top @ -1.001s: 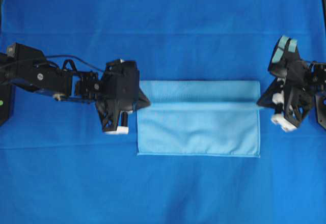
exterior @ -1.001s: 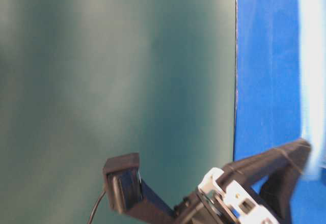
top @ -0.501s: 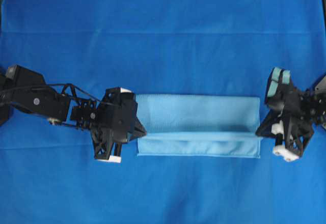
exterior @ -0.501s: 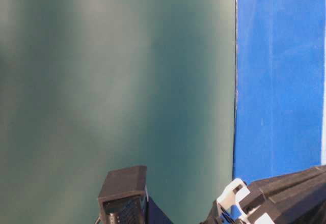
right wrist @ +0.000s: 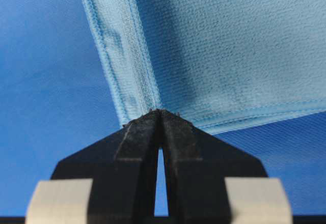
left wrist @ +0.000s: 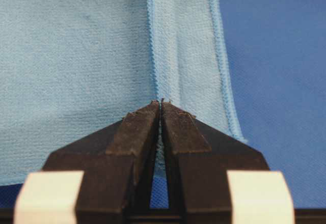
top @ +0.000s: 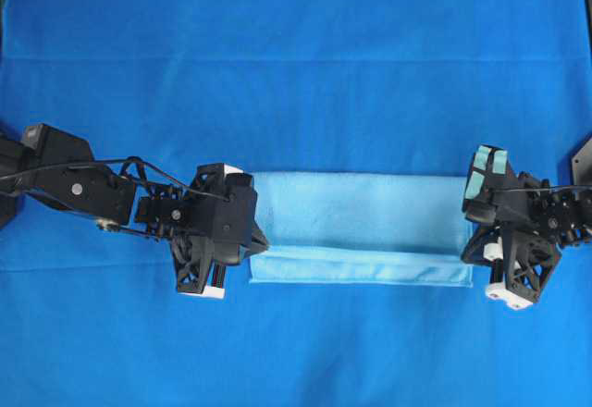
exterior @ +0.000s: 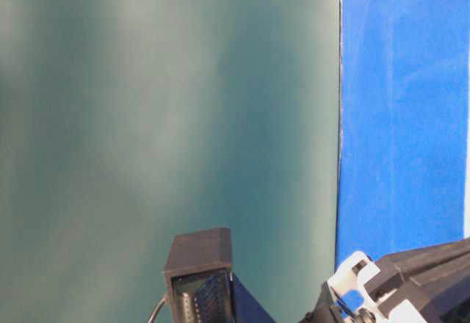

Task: Fold the light blue towel.
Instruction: 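Pull both held corners toward the near edge, folding the towel in half, then release the corners and regrasp the folded towel's left and right ends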

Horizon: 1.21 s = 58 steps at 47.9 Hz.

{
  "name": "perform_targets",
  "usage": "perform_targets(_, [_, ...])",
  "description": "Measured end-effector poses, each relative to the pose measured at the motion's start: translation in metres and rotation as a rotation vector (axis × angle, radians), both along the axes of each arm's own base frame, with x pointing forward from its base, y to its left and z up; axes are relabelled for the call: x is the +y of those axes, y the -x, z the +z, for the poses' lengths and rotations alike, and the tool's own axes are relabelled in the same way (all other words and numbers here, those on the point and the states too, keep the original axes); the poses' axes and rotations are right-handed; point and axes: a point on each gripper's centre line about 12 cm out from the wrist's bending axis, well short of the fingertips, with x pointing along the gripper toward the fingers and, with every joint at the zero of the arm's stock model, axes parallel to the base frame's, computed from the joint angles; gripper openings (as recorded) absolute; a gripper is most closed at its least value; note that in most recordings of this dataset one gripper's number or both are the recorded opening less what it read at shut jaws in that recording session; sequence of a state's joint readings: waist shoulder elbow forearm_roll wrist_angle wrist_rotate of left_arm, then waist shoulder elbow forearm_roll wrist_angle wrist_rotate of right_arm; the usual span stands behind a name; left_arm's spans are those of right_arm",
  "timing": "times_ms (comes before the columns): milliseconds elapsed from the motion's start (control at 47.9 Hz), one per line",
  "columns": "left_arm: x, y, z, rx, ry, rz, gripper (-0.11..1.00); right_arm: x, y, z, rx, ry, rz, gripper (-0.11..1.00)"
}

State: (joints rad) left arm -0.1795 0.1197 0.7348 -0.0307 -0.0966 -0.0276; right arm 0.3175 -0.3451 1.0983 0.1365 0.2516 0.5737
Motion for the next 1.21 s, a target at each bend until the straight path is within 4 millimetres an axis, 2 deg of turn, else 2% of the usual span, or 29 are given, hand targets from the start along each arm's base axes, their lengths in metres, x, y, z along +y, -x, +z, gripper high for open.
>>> perform_targets(104, [-0.002, 0.000, 0.000, 0.000, 0.000, -0.005, 0.11, 0.004, -0.001, 0.002, -0.023, -0.011, 0.004, 0.02])
perform_targets(167, [-0.003, 0.000, 0.000, -0.002, 0.000, -0.008, 0.22, 0.004, -0.002, 0.003, -0.034, -0.013, 0.005, 0.06])
perform_targets(334, [-0.003, 0.000, 0.001, -0.004, -0.006, -0.014, 0.53, 0.006, -0.002, 0.003, -0.041, -0.015, 0.009, 0.54])
perform_targets(375, [-0.003, 0.000, 0.004, -0.011, -0.010, -0.019, 0.57, 0.006, -0.002, 0.003, -0.041, -0.015, 0.009, 0.63])
perform_targets(396, [-0.003, 0.001, 0.005, -0.013, -0.011, -0.020, 0.59, 0.005, -0.002, 0.003, -0.041, -0.015, 0.010, 0.65])
perform_targets(501, [-0.003, 0.001, 0.016, -0.036, -0.016, -0.029, 0.62, 0.005, -0.001, 0.008, -0.056, -0.010, 0.020, 0.54])
perform_targets(647, [0.004, 0.001, 0.027, -0.061, -0.036, -0.032, 0.62, 0.000, 0.000, 0.020, -0.105, 0.007, 0.037, 0.56])
perform_targets(793, [0.029, -0.003, 0.027, -0.064, -0.060, 0.016, 0.62, -0.028, 0.002, 0.025, -0.113, 0.066, -0.023, 0.56])
perform_targets(918, [0.057, -0.004, 0.027, -0.056, -0.071, 0.081, 0.62, -0.056, 0.004, 0.024, -0.082, 0.133, -0.088, 0.56])
perform_targets(1043, [0.075, -0.003, 0.026, -0.040, -0.075, 0.127, 0.62, -0.080, 0.008, 0.021, -0.032, 0.197, -0.141, 0.56])
perform_targets(1210, [0.088, -0.002, 0.024, -0.032, -0.076, 0.161, 0.62, -0.091, 0.010, 0.015, 0.011, 0.238, -0.151, 0.56])
